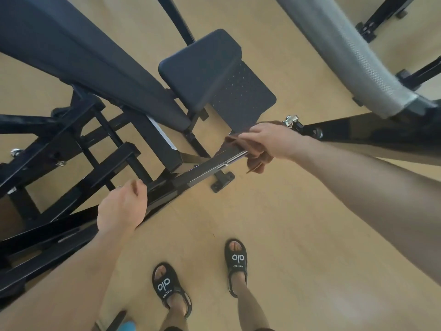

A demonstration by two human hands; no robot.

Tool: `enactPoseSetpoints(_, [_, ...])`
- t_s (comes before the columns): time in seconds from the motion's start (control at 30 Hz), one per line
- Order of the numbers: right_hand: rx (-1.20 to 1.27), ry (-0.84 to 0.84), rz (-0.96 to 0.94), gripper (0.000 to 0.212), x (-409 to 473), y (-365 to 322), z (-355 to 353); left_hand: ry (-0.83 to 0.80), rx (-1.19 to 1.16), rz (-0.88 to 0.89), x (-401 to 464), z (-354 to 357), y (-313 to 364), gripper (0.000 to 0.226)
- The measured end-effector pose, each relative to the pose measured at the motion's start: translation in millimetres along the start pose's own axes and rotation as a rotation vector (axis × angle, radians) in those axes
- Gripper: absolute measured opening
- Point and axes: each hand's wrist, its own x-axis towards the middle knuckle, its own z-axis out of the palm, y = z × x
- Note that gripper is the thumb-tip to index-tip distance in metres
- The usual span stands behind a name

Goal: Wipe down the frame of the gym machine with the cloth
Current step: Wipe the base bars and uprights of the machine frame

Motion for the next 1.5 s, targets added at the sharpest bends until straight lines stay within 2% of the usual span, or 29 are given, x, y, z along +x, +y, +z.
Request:
enactPoseSetpoints(0.07, [-0.037, 0.059, 0.152, 0.077, -10, 2, -3, -0.010, 0.030, 0.020, 1, 0, -1, 0.057])
enactPoseSetpoints(0.13, [0.075, 0.121, 0.231, 0.060, -14, -12, -1, -0.064, 0.139, 0.041, 1, -4, 0, 0.056])
enactPoseSetpoints(0.2, [0.348, 0.214, 0.306, 0.037, -23, -28, 1, -0.143, 0.367, 0.068, -1, -14, 10, 0.048])
enactPoseSetpoints(0.23, [0.531, 0.254, 0.360, 0.034, -32, -35, 1, -0.175, 0.426, 0.050, -1, -24, 21, 0.050])
enactPoseSetpoints(0.27, [0.695, 0.284, 0.404, 0.041, -44, -43, -2, -0.198, 0.444, 0.038, -1, -35, 32, 0.057])
enactPoseSetpoints(0.33, [0.863, 0.353, 0.464, 0.060, -72, -52, -8, -0.147, 0.380, 0.099, -2, -57, 64, 0.066])
enactPoseSetpoints(0.4, [1.047, 0.454, 0.498, 0.064, -100, -60, -12, 0.014, 0.196, 0.224, -6, -80, 106, 0.071])
enactPoseSetpoints(0.47, [1.325, 0.523, 0.530, 0.060, -133, -65, -16, 0.144, 0.004, 0.353, -20, -113, 159, 0.058])
enactPoseSetpoints(0.57, [1.741, 0.534, 0.586, 0.052, -187, -66, -12, 0.318, -0.251, 0.532, -58, -163, 243, 0.037])
enactPoseSetpoints(0.67, [1.957, 0.548, 0.684, 0.047, -243, -54, -7, 0.459, -0.370, 0.712, -100, -197, 310, 0.032])
enactPoseSetpoints(0.77, [1.943, 0.615, 0.787, 0.042, -286, -24, -17, 0.451, -0.392, 0.820, -127, -210, 363, 0.034])
enactPoseSetpoints(0.87, [1.756, 0.695, 0.851, 0.037, -315, 1, -55, 0.369, -0.344, 0.858, -140, -209, 401, 0.037])
enactPoseSetpoints(0.9, [1.674, 0.732, 0.818, 0.036, -322, 6, -70, 0.336, -0.335, 0.854, -142, -207, 410, 0.038])
enactPoseSetpoints(0.97, [1.488, 0.760, 0.590, 0.045, -333, 8, -103, 0.282, -0.327, 0.835, -144, -200, 422, 0.039])
enactPoseSetpoints(1.03, [1.377, 0.695, 0.353, 0.053, -333, 6, -124, 0.241, -0.369, 0.797, -144, -192, 426, 0.038])
enactPoseSetpoints(1.17, [1.472, 0.320, 0.089, 0.036, -309, -5, -133, 0.267, -0.574, 0.623, -141, -172, 420, 0.036])
enactPoseSetpoints(1.23, [1.449, 0.306, 0.055, 0.046, -301, -10, -132, 0.330, -0.596, 0.542, -142, -167, 423, 0.038])
enactPoseSetpoints(1.3, [1.425, 0.371, 0.071, 0.057, -296, -15, -133, 0.394, -0.527, 0.490, -143, -166, 428, 0.043])
enactPoseSetpoints(1.37, [1.391, 0.424, 0.127, 0.053, -294, -20, -136, 0.415, -0.478, 0.486, -143, -166, 429, 0.045])
enactPoseSetpoints(1.5, [1.297, 0.318, 0.208, 0.052, -279, -19, -135, 0.372, -0.461, 0.496, -143, -165, 428, 0.048])
